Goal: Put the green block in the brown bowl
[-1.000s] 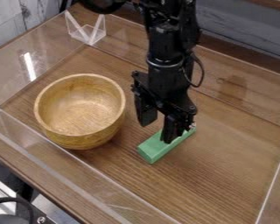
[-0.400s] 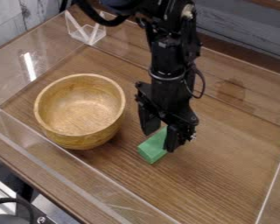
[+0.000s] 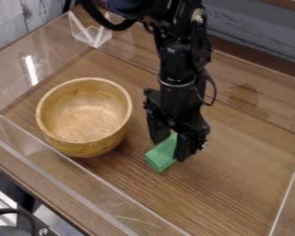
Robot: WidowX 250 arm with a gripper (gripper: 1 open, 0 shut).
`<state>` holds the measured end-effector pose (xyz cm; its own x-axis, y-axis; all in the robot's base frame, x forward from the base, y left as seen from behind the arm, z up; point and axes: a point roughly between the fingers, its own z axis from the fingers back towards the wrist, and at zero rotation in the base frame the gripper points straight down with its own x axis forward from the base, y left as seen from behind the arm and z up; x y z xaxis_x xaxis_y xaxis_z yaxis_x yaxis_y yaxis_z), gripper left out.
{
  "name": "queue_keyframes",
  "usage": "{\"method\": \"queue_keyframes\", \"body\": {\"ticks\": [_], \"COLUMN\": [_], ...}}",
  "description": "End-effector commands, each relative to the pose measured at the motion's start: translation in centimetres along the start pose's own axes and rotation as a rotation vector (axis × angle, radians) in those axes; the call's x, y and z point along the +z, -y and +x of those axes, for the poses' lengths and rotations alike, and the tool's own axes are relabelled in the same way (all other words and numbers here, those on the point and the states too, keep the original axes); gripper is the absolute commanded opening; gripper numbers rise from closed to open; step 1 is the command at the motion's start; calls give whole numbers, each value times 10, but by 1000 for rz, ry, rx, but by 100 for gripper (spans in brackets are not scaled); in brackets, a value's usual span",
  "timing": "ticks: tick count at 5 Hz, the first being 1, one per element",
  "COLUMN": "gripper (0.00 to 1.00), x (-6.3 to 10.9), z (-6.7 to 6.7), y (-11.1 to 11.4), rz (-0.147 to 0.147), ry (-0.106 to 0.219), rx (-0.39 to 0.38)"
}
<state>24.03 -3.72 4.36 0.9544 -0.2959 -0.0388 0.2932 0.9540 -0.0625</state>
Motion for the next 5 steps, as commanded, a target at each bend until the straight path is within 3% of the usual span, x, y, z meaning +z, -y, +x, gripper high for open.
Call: {"method": "queue_keyframes", "body": {"ticks": [1,5], "gripper": [100,100], "x": [6,7], "z": [5,8], "y": [0,-3], "rz": [-1,-8], "ry": [26,33], "rx": [-12,-2]}}
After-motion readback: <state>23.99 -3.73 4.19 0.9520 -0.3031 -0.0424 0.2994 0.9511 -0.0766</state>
